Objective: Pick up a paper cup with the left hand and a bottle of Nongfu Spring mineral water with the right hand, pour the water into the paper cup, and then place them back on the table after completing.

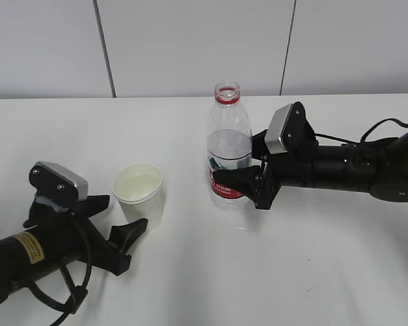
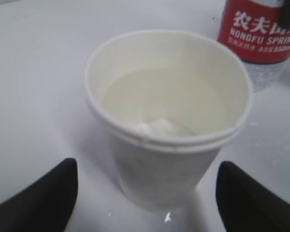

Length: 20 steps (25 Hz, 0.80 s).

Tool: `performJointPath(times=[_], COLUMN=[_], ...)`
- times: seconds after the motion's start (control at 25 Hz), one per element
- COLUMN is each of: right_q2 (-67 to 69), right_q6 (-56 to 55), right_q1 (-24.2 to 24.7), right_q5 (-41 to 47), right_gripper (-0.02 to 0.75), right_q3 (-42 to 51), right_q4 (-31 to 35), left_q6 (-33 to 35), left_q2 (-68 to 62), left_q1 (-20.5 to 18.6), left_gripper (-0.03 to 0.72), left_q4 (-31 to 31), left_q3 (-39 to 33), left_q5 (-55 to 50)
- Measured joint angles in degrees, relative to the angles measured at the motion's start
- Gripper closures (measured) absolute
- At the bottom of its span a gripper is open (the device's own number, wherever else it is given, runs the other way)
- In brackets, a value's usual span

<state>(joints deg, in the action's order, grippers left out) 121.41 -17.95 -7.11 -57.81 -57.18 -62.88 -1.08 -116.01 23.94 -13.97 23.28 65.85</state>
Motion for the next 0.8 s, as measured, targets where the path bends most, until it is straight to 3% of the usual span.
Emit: performJointPath(times=[0.28,0.48,0.8], right_q2=[0.00,0.00,-2.00], right_q6=[0.09,-3.09,-9.68], right_q1=[0.00,0.13,5.58], right_q5=[0.24,1.97,4.09], right_gripper=[0.178,0.111,0.104], right_q3=[0.00,0.00,0.00], right_q4=[-0.51,-4.65,-12.02], left_q6=[0.00,0.00,0.00], left_q2=[4.97,6.79,7.06], left_q1=[0.00,0.00,0.00], left_gripper=[0.146,0.145,0.143], left_q4=[4.70,5.13,5.25], left_q3=[-5.29,-5.89,-5.89], left_q5=[-0.34,-0.26,-0.31])
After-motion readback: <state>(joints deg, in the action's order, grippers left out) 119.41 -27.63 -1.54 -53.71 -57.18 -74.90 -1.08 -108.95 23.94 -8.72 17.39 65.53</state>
